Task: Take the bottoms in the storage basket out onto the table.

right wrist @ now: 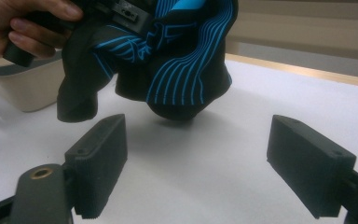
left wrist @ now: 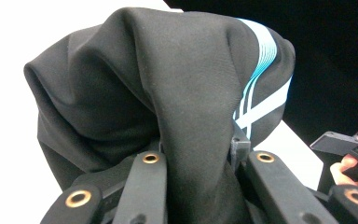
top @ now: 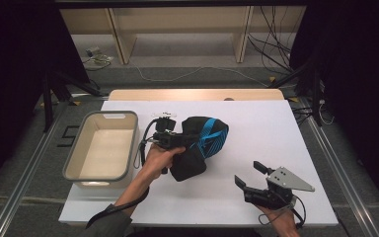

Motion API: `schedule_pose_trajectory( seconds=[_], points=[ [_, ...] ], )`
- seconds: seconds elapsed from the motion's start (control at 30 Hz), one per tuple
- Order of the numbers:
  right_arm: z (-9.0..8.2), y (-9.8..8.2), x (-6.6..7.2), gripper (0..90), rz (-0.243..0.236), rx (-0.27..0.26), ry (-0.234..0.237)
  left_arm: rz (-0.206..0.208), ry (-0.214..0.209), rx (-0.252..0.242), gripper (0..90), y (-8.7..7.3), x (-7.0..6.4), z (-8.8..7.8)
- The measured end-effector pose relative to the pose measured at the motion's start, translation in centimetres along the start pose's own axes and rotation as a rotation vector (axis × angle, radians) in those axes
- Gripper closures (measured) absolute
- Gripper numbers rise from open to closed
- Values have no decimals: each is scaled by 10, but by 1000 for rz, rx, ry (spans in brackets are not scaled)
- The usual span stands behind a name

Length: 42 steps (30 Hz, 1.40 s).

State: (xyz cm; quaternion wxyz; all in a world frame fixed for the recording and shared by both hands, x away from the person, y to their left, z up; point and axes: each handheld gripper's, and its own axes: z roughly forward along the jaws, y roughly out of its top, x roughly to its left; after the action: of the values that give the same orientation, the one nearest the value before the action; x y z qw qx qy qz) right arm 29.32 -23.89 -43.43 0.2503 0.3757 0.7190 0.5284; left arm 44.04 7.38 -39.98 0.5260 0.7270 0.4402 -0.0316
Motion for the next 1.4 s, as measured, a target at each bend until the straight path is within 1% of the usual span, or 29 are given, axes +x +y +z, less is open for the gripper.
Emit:
schedule_pose_trajectory(
  seconds=[0.07,0.1,0.2,0.33,0.4,0.53,0.8,0.83,0.87,1.0,1.2,1.37,1.4],
  points=[
    [0,0,0,210,-1,0,0,7,-3,1,753,0,1,2],
    [-1,0,0,210,-1,0,0,12,-4,10,753,0,2,3],
    [-1,0,0,211,-1,-7,1,2,-6,12,752,-2,4,6],
    [-2,0,-1,211,2,-4,-1,13,-15,16,752,-2,3,10],
    [-1,0,0,211,0,-3,-1,13,-14,12,752,-1,3,12],
    [-1,0,0,211,0,-2,1,24,-13,21,752,-3,1,14],
    [-1,0,1,211,-4,-1,3,29,-5,32,750,-8,-1,21],
    [-1,0,1,211,-4,-1,3,36,-4,38,749,-8,-1,22],
    [-1,0,1,211,-4,-2,3,31,-4,38,749,-9,-2,23],
    [-1,0,1,211,-4,-2,4,43,3,56,745,-12,-2,28],
    [-1,0,1,211,-5,-2,4,46,15,74,738,-17,-3,35],
    [-1,0,1,211,-6,-1,4,64,26,93,733,-21,-3,40],
    [-1,0,1,211,-5,-1,4,55,26,91,733,-21,-3,41]
  ],
)
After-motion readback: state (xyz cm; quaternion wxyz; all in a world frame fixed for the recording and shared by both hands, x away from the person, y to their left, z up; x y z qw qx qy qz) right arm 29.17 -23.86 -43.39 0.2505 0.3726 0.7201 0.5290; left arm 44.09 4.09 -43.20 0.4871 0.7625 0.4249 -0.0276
